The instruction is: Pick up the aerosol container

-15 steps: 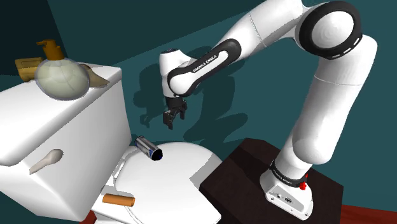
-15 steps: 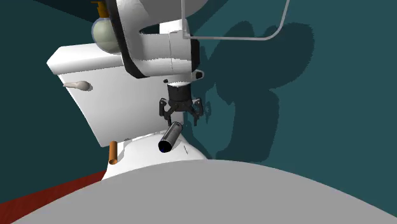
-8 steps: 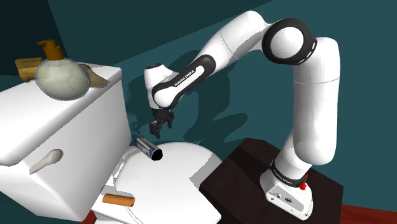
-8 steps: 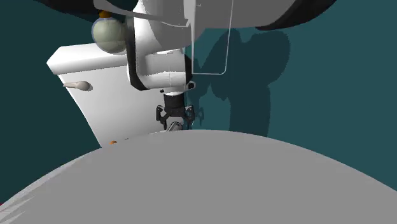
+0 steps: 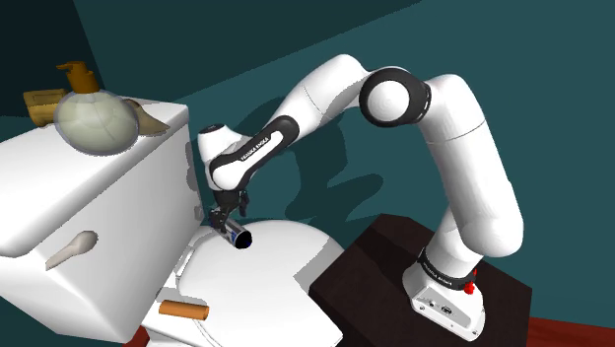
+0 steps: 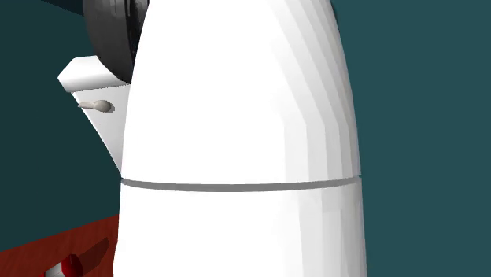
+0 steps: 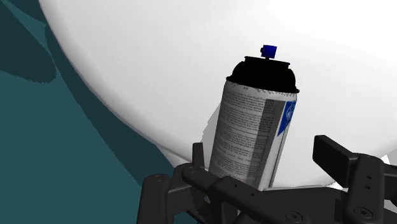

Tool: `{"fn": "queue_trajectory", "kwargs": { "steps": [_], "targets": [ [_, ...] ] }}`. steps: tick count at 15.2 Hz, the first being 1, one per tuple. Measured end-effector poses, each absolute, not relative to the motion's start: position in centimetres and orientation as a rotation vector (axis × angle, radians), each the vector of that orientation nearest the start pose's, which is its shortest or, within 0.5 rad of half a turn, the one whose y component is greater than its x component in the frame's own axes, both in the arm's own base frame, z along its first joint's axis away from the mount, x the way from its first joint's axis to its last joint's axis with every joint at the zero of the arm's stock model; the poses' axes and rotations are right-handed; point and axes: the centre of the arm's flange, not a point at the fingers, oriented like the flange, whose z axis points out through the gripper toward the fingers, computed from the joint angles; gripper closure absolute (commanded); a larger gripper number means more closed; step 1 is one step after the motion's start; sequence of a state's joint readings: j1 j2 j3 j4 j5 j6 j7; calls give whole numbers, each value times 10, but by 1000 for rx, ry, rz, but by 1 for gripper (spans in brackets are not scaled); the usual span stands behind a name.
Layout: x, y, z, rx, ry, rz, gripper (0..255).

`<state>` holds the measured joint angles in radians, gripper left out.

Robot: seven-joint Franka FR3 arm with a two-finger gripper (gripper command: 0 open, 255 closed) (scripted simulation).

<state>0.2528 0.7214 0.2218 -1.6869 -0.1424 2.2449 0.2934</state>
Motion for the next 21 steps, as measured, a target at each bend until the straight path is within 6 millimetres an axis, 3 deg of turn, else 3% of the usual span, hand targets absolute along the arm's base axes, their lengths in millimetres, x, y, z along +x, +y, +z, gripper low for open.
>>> {"fn": "queue_trajectory", "kwargs": {
  "steps": [7, 8, 18, 21],
  "targets": [
    [600, 289, 138, -3122, -370, 236, 0],
    [599, 288, 136, -3122, -370, 236, 255],
    [600, 289, 136, -3121, -369, 232, 255],
    [599, 290, 145, -3122, -369, 235, 255]
  ]
}}
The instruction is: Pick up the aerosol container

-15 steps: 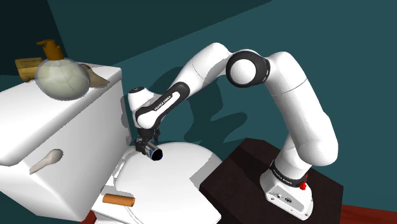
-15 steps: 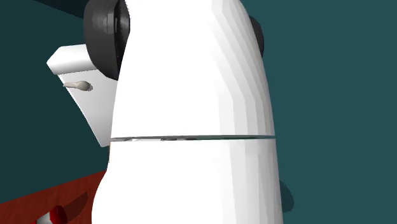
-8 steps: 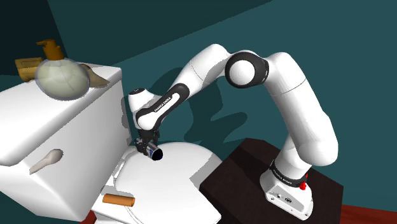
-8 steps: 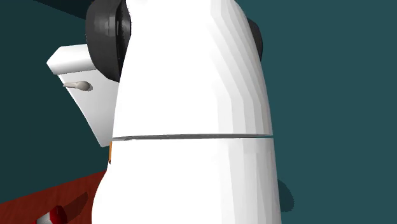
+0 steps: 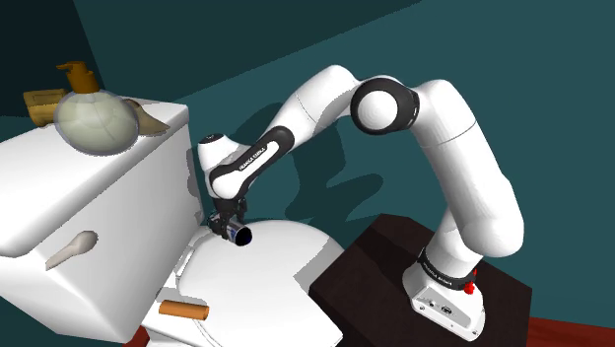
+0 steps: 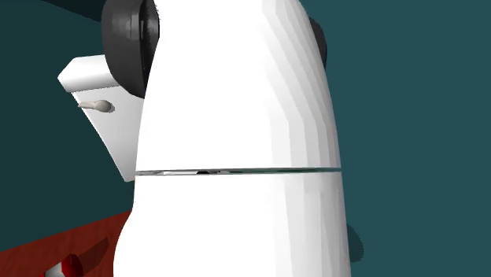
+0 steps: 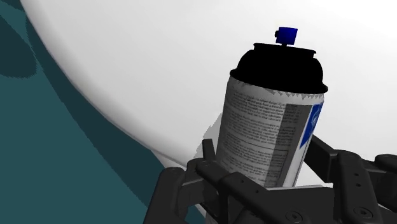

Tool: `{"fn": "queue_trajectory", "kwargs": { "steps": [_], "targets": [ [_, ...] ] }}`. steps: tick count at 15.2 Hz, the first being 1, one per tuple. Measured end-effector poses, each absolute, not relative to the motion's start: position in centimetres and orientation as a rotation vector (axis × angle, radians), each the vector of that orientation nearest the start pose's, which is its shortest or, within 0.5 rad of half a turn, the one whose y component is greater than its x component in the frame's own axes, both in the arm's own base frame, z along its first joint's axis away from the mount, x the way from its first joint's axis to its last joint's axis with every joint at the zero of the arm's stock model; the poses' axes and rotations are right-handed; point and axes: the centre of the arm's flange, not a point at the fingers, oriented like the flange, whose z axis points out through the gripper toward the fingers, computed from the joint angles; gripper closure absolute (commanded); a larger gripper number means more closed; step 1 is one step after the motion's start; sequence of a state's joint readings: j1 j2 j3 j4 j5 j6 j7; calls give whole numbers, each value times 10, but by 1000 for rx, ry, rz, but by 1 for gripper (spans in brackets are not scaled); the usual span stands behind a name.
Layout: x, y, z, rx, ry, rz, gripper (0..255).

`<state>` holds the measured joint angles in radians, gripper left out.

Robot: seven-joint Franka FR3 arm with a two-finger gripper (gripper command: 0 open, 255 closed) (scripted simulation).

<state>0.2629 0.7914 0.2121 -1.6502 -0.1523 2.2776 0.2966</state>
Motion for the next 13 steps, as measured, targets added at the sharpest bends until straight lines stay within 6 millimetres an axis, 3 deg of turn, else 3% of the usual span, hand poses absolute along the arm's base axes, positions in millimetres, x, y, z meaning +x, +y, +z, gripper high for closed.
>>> {"fn": "queue_trajectory", "kwargs": {
  "steps": [13],
  "targets": [
    [599, 289, 211, -3122, -369, 235, 255]
  ]
}}
